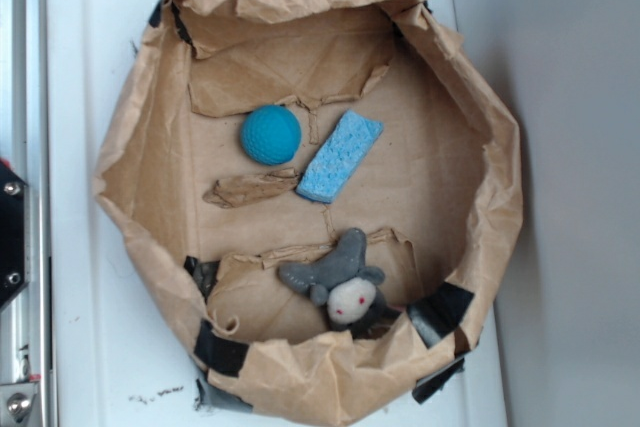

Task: Grab the blue sponge.

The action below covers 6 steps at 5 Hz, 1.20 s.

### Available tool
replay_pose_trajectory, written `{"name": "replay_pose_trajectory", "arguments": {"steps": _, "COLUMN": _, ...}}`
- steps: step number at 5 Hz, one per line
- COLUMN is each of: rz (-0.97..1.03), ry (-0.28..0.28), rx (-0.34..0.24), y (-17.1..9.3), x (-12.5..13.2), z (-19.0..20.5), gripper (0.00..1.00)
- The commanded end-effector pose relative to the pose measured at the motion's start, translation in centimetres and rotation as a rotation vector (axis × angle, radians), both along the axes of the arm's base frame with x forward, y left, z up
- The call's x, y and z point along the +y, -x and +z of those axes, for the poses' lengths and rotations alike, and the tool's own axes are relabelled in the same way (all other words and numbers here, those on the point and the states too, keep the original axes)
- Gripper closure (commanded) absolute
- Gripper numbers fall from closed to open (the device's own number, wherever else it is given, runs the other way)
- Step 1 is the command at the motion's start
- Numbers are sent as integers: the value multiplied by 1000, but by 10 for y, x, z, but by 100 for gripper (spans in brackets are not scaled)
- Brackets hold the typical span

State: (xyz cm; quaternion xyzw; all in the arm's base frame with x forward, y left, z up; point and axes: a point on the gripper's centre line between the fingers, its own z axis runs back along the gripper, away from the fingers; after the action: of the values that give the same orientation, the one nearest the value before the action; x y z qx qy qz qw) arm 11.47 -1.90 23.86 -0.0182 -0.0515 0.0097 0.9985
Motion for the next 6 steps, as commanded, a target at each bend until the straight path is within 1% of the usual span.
{"name": "replay_pose_trajectory", "arguments": {"steps": 1, "rz": 0, "ry": 0, "rx": 0, "y": 0, "x": 0, "z": 0, "gripper": 0}}
{"name": "replay_pose_trajectory", "arguments": {"steps": 2, "rz": 81, "ry": -24, "rx": -44, "y": -50, "x": 9, "z": -7, "gripper": 0}}
{"name": "replay_pose_trajectory", "arguments": {"steps": 3, "rz": 90, "ry": -16, "rx": -40, "y": -100, "x": 34, "z": -26, "gripper": 0}}
{"name": "replay_pose_trajectory", "arguments": {"steps": 6, "rz": 90, "ry": -16, "rx": -40, "y": -100, "x": 34, "z": -26, "gripper": 0}}
